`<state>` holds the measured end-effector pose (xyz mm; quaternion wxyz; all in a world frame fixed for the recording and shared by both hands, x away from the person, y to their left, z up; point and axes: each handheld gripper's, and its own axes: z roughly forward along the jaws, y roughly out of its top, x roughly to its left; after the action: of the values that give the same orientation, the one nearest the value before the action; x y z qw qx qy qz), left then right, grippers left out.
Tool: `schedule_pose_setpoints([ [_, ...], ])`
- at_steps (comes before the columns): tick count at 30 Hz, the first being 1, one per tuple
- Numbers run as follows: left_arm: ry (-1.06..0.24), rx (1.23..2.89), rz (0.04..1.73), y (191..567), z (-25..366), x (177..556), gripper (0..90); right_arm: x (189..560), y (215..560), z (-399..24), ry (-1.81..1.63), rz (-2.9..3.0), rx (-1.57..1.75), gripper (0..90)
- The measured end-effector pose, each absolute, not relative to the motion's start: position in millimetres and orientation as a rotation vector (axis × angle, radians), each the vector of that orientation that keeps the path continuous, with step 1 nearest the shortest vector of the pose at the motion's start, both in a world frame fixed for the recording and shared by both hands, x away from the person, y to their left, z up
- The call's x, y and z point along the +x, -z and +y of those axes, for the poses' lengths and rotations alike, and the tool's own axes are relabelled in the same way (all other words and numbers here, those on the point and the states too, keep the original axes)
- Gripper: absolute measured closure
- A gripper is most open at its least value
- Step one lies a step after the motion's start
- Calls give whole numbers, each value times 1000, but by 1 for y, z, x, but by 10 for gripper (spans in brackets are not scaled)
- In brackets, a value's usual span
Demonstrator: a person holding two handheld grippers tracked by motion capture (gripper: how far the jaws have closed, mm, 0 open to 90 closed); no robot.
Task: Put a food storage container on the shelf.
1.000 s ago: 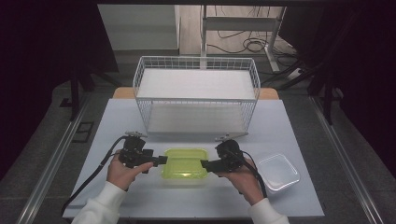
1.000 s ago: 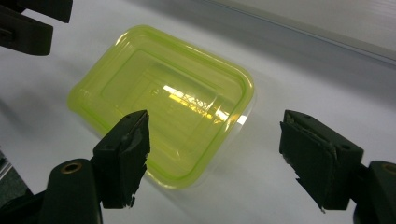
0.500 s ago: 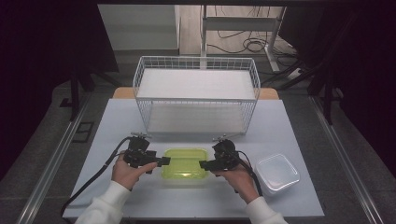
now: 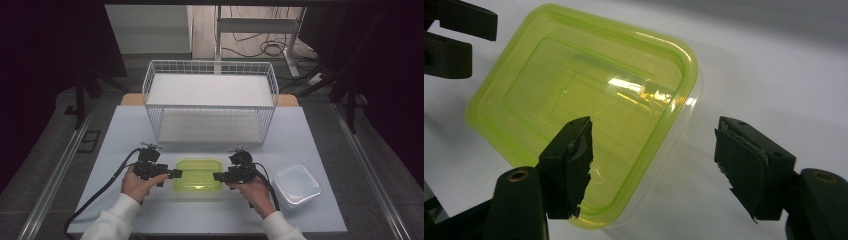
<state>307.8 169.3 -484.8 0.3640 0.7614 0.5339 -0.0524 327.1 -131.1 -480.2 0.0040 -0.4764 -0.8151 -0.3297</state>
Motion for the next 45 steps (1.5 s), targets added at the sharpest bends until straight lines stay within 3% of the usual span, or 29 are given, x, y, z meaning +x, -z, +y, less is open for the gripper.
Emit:
schedule_pose_setpoints([
  [16,239,1917,1402,498,173,312,341,333,493,-134,1034,-2423,-1525,414],
  [23,298,1903,1396,504,169,313,435,335,495,-136,1047,-2344,-1510,502],
  [25,301,1900,1393,505,168,312,547,335,495,-135,1038,-2317,-1496,532],
  [30,307,1866,1409,506,169,310,602,336,495,-138,1025,-2269,-1509,574],
  [33,299,1817,1417,504,173,307,674,335,494,-141,1035,-2238,-1518,622],
  [34,299,1817,1417,504,173,307,693,335,494,-142,1037,-2238,-1525,695],
  [45,230,1790,1402,496,175,299,771,331,489,-144,1074,-2260,-1517,759],
])
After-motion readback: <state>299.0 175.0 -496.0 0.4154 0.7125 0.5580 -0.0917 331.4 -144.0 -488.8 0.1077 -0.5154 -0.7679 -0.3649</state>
